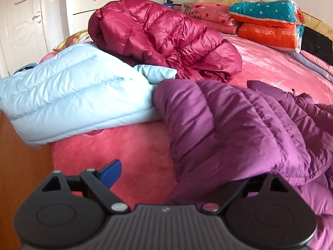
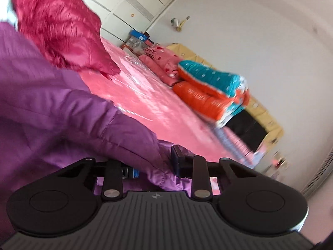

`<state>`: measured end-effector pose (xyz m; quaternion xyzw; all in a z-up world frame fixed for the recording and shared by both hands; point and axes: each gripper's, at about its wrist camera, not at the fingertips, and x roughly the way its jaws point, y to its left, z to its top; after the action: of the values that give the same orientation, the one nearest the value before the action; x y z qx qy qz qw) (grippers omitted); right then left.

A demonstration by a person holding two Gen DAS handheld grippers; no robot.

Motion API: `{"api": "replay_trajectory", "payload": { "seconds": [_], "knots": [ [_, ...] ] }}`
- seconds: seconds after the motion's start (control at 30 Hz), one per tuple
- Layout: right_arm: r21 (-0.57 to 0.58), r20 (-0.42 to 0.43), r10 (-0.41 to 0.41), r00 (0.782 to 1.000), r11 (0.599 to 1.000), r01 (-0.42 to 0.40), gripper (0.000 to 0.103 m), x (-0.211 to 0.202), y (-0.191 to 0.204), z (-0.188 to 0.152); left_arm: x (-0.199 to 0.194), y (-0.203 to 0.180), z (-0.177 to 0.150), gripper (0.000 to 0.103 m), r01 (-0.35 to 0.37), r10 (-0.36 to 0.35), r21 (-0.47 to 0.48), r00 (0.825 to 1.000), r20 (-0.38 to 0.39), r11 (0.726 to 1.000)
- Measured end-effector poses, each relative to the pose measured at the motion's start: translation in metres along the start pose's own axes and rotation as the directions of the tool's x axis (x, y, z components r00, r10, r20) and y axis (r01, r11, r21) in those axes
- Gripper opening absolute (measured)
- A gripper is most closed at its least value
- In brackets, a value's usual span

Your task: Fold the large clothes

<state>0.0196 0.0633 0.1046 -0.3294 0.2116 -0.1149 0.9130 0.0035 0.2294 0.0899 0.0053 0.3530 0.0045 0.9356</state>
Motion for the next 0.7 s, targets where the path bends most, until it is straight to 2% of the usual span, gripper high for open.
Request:
{"api": "replay_trajectory", "payload": {
  "seconds": [0.1,0.13,0.17,0.2,0.23,0.3,0.43,0.5,0.63,0.7],
  "knots": [
    [-0.053,-0.076,0.047,0.996,0.997,-0.051,0.036,0.017,0.004,-0.012,0.001,-0.002,0.001,0.091,0.0,0.0,0.011,1.0,-0.009,1.0],
    [-0.065,-0.108,0.065,0.992,0.995,-0.072,0.043,0.024,0.005,-0.016,0.001,-0.002,0.002,0.091,0.002,-0.002,0.013,1.0,-0.011,1.0],
    [-0.067,-0.133,0.083,0.988,0.993,-0.093,0.051,0.029,0.004,-0.017,0.0,-0.001,0.003,0.091,0.003,-0.002,0.018,1.0,-0.008,1.0],
    [-0.054,-0.149,0.103,0.983,0.992,-0.112,0.072,0.03,0.003,-0.018,-0.002,0.0,0.004,0.091,0.0,0.0,0.023,1.0,-0.006,1.0],
    [-0.029,-0.155,0.12,0.981,0.992,-0.126,0.087,0.03,0.0,-0.018,-0.004,0.0,0.006,0.09,-0.005,0.005,0.029,1.0,-0.005,1.0],
    [0.005,-0.163,0.144,0.976,0.989,-0.145,0.1,0.028,-0.007,-0.013,-0.01,-0.003,0.012,0.09,-0.007,0.006,0.059,1.0,0.014,0.998],
    [0.062,-0.183,0.193,0.964,0.981,-0.185,0.1,0.023,-0.018,-0.011,-0.03,-0.004,0.021,0.09,0.049,-0.053,0.125,0.998,0.028,0.991],
    [0.108,-0.202,0.237,0.95,0.97,-0.219,0.1,0.022,-0.022,-0.014,-0.039,-0.002,0.022,0.09,0.072,-0.077,0.141,0.996,0.032,0.987],
    [0.23,-0.229,0.321,0.919,0.935,-0.269,0.101,0.015,-0.038,-0.018,-0.063,0.0,0.031,0.09,0.094,-0.107,0.145,0.99,0.087,0.985],
    [0.309,-0.209,0.348,0.914,0.91,-0.275,0.101,0.009,-0.049,-0.02,-0.076,-0.003,0.036,0.09,0.119,-0.138,0.153,0.983,0.122,0.981]
  ]
}}
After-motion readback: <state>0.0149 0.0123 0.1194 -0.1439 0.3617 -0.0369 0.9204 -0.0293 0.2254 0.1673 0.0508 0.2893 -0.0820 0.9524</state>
